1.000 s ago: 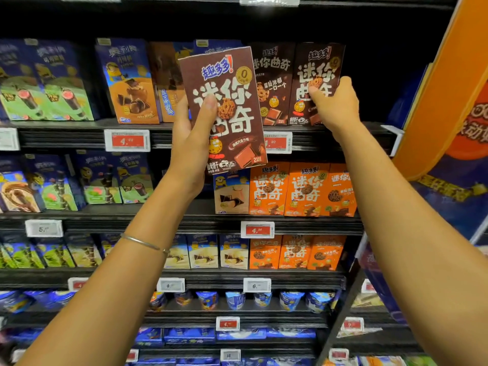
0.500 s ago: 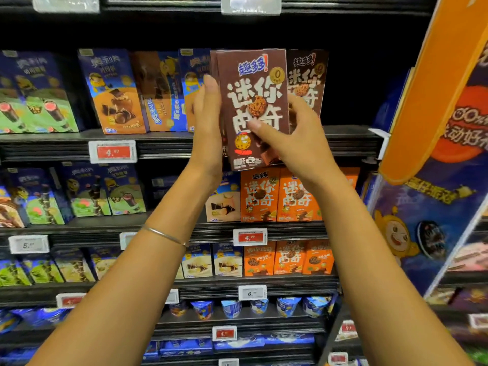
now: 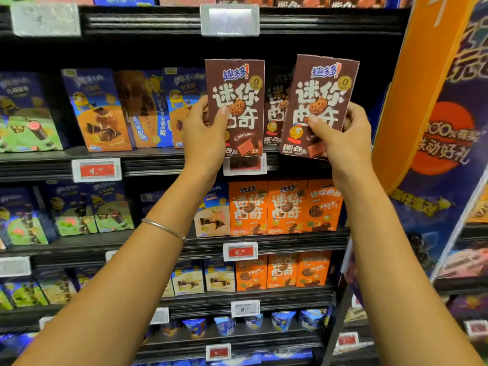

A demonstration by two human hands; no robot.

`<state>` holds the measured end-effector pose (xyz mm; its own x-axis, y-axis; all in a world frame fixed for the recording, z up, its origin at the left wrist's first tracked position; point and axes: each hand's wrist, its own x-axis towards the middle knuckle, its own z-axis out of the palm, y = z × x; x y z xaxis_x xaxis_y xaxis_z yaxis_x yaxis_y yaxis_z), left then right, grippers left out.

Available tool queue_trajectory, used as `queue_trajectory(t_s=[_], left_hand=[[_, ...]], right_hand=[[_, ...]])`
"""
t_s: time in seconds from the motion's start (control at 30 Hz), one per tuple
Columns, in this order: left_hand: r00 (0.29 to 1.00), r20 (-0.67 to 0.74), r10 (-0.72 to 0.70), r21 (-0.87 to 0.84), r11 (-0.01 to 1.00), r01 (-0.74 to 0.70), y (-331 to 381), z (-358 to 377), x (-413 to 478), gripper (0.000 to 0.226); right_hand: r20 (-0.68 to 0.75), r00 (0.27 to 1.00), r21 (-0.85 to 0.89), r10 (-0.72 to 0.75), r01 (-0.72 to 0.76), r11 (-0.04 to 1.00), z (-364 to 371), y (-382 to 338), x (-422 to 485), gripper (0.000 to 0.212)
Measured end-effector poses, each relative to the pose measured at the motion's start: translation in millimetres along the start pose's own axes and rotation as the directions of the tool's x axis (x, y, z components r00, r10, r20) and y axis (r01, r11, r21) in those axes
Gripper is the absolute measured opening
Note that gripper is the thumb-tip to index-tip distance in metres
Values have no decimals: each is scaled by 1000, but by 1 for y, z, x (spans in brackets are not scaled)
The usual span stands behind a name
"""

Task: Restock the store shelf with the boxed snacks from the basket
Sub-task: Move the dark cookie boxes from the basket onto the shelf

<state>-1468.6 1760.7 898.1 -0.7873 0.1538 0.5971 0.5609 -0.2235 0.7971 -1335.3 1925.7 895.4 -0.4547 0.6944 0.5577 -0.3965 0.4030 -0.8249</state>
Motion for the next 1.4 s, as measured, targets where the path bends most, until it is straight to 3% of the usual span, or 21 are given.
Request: queue_trajectory(t_s=[0.23,0.37,0.63,0.87,1.07,1.2,1.4], left_hand=[[999,48,18,64,998,-21,2,10,0,23],[995,94,24,109,993,-35,8,26,2,28],[991,135,15,349,935,-62,14,56,3,38],[994,108,5,448,892,-53,17,75,3,38],[996,85,9,555,830,-55,13,82,3,46],[997,61,40,567,821,-68,11,85,0,46],[995,84,52,563,821,-91,8,87,-2,47]], right_hand=[[-209,963,-213,-172,127,969,-17,7,26,59],[-265,939,-403,-220,100,910,-14,20,41,71],[-249,958,-552,-143,-19,834,-2,41,73,75],[-221,975,-615,-5,-135,777,6,54,110,62],[-226,972,-725,65,-212,656,7,60,135,50],[-232,966,-702,112,-246,668,13,66,145,36],[-173,957,-752,235,-282,596,19,73,166,41]])
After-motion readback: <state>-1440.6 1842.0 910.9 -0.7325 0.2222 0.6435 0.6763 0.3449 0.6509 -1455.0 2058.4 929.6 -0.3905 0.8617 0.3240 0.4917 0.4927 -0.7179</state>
